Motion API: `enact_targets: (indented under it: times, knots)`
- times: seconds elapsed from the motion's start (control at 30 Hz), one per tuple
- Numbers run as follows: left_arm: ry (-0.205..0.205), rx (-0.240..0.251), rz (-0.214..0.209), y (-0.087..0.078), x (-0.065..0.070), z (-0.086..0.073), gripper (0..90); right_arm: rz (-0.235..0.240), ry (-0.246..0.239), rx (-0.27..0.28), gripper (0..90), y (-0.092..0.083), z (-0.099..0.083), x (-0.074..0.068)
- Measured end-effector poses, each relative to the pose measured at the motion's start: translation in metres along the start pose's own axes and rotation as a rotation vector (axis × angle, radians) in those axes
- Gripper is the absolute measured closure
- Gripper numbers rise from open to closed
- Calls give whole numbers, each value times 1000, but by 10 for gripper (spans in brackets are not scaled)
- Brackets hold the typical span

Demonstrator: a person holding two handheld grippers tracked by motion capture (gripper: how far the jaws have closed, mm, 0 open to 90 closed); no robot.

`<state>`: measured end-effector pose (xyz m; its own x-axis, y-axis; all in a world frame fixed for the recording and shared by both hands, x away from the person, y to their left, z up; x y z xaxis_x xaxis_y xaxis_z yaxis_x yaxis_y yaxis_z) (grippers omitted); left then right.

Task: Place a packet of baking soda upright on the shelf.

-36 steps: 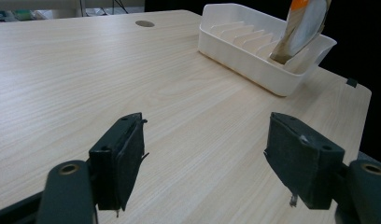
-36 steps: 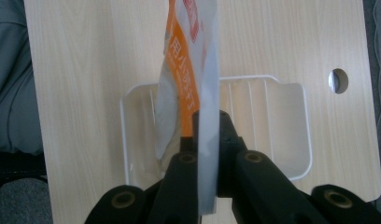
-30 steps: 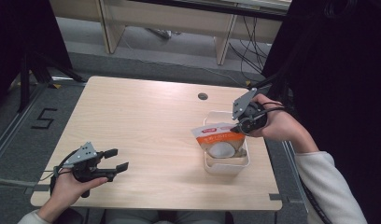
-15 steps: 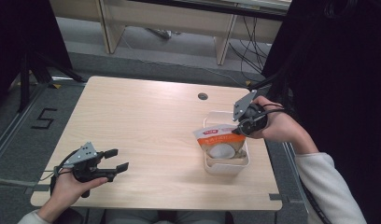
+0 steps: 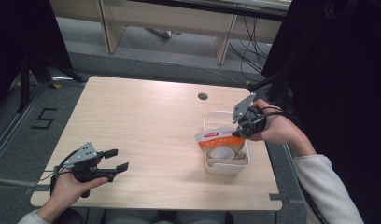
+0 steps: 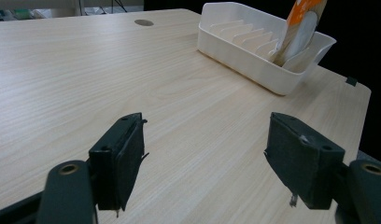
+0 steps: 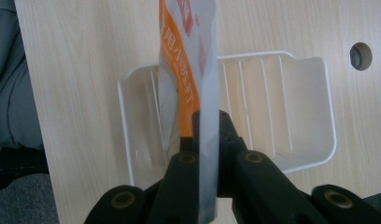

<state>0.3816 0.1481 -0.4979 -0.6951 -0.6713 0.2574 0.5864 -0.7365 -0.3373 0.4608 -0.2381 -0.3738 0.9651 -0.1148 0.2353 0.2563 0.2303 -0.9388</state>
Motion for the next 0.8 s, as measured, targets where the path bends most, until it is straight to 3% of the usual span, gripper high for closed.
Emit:
enact_targets:
  times: [0.27,0.37,0.47,0.6,0.77,0.8]
  knots:
    - [0,-1,2,0,0,0,273,11,40,1,900,3,-4,-2]
    - [-1,-1,2,0,0,0,273,18,14,8,900,5,-5,-1]
    - [0,-1,2,0,0,0,273,13,44,-23,900,7,-8,-4]
    - [1,-1,0,0,1,0,273,7,17,-37,900,10,-11,-2]
    - [1,-1,1,0,1,0,273,15,55,-55,900,15,-15,-4]
    - [1,-1,1,0,1,0,273,13,34,-59,900,16,-16,-3]
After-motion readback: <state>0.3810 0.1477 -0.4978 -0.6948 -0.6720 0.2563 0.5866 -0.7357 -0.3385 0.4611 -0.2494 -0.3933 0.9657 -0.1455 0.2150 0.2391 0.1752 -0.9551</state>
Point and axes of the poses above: each handheld gripper's, and its own axes: y roughly forward along the jaws, z roughly out of its top, x roughly to its right, the point moved 8 cm from there along y, roughly forward along the jaws, and after that the axes turned 3 degrees about -y, right-handed, at the moved point
